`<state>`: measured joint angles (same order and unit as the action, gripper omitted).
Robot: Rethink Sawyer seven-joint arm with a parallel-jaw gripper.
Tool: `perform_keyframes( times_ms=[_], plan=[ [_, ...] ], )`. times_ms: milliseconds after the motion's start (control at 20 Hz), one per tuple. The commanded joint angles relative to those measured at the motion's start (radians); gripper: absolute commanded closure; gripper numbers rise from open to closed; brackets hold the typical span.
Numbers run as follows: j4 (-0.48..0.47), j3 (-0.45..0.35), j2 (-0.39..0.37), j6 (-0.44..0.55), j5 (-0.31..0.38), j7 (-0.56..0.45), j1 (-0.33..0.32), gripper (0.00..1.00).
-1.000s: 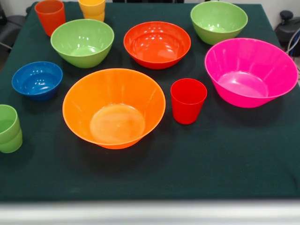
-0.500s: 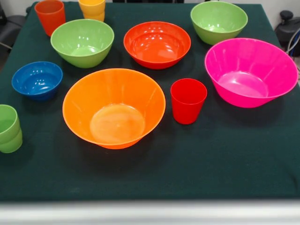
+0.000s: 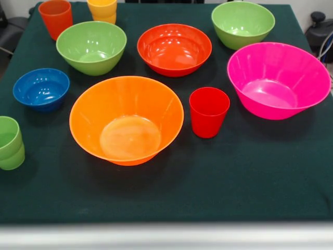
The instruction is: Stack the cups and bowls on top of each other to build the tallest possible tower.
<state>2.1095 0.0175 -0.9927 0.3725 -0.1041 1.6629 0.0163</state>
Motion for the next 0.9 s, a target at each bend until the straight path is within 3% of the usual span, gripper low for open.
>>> perform_keyframes(
  times_ms=[50,450,750,900],
  plan=[
    [-0.155,-0.017,0.129,0.102,0.018,0.138,0.011,0.0],
    [-0.214,0.016,0.154,0.095,0.028,0.143,0.018,0.0],
    [-0.257,-0.008,0.236,0.041,0.018,0.121,-0.012,0.0],
    [-0.315,-0.01,0.277,0.064,0.025,0.099,-0.025,0.0]
  ],
)
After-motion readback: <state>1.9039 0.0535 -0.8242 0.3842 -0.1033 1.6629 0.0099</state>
